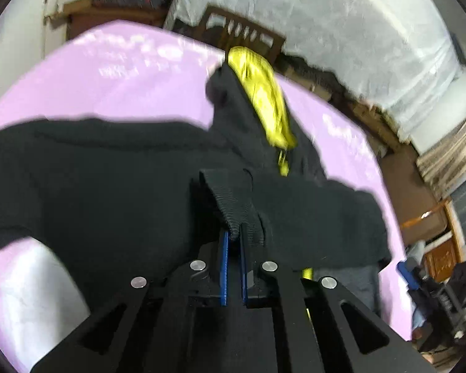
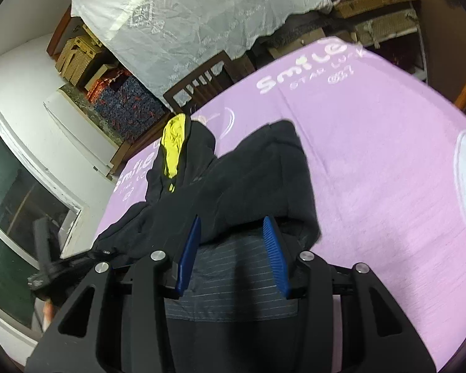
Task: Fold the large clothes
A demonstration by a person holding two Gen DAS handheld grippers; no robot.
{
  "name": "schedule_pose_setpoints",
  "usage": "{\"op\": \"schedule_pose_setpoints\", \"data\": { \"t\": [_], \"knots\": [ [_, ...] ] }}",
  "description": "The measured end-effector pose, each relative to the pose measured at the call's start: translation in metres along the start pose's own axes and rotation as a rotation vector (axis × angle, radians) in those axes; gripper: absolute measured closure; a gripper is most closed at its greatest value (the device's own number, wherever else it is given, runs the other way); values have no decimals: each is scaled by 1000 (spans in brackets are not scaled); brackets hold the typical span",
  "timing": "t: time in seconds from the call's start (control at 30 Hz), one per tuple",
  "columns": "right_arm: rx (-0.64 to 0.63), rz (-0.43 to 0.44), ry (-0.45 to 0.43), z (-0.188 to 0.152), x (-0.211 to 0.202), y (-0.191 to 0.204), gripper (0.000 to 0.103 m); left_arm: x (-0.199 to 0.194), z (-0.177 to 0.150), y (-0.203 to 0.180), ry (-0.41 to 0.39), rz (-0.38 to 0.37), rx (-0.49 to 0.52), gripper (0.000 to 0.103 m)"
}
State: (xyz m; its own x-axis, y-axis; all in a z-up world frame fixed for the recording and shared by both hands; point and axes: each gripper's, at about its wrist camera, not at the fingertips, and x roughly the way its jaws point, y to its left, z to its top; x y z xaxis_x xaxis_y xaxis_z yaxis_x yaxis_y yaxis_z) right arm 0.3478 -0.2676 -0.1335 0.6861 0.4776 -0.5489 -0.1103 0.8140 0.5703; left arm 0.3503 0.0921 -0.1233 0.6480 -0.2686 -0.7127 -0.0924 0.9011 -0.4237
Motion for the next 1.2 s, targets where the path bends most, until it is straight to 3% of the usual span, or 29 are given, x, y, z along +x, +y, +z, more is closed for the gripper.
{"op": "schedule_pose_setpoints", "data": {
  "t": [0.07,0.17,0.27,0.33,0.5,0.57,0.6,0.67,0.7,0.83,1.0,1.1,1.2],
  "knots": [
    [-10,0,-28,0,-6,3,61,-21,3,1,-68,43,22,97],
    [-18,0,-48,3,-11,9,61,-33,4,10,-94,67,24,97],
    [-41,-21,-53,12,-9,21,61,-29,2,27,-72,107,1,97],
    [-57,-48,-45,19,-1,28,61,-22,0,37,-40,95,-26,97],
    [-115,-137,85,20,57,39,65,-2,-10,41,31,124,7,94],
    [-128,-242,126,17,78,32,74,-7,-8,42,26,97,4,94],
    [-115,-309,156,15,88,20,88,-10,-7,43,22,80,1,92],
    [-116,-321,158,14,90,12,103,-19,-4,39,-2,66,6,92],
    [-131,-332,163,16,90,12,103,-22,-4,35,-15,64,14,92],
    [-104,-312,169,18,91,7,103,-28,0,9,-29,8,82,92],
    [-96,-241,93,49,86,31,97,7,6,-31,27,-13,184,87],
    [-111,-219,147,56,113,42,97,38,3,-30,91,-33,151,88],
    [-130,-279,217,46,143,33,101,45,-2,-23,99,-37,151,94]
  ]
}}
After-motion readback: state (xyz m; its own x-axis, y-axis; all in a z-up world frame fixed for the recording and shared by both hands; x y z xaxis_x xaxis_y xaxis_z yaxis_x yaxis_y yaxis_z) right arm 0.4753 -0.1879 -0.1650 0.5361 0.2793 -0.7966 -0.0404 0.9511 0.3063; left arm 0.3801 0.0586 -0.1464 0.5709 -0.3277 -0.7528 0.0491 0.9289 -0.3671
